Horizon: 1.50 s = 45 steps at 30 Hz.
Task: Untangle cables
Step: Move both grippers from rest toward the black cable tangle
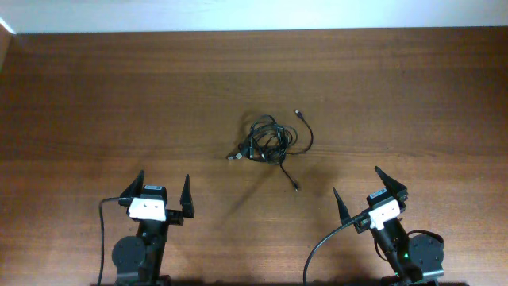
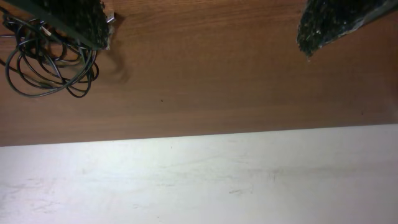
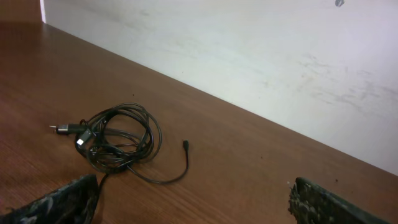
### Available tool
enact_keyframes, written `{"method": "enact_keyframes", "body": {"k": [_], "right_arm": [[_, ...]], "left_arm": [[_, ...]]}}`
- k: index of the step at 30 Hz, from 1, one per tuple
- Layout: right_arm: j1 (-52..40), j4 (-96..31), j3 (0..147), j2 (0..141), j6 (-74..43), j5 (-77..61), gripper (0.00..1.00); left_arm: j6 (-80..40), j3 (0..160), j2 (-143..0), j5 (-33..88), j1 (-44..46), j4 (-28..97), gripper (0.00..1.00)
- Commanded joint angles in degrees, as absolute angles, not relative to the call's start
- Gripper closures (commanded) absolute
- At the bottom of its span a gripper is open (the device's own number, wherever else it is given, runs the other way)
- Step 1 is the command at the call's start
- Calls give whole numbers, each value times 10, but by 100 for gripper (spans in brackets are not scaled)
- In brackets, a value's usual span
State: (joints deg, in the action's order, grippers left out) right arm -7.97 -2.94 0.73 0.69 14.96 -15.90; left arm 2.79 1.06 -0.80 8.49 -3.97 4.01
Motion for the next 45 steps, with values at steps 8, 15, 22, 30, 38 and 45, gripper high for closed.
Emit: {"method": "enact_keyframes", "body": {"k": [8,15,22,30,38,45], "right_arm": [[-82,-31,3,7,146,-158,1],[-82,-31,3,7,146,-158,1],[-82,-31,3,7,146,-158,1],[-82,-31,3,7,146,-158,1],[-82,-31,3,7,146,-158,1],[-82,-31,3,7,146,-158,1]], "left_arm": [[22,6,-4,81,-37,39,1],[22,6,-4,81,-37,39,0],[22,6,-4,81,-37,39,0],[22,6,-4,72,-37,39,1],[22,6,-4,72,-37,39,1],[22,13,-5,127,-38,36,1]]}}
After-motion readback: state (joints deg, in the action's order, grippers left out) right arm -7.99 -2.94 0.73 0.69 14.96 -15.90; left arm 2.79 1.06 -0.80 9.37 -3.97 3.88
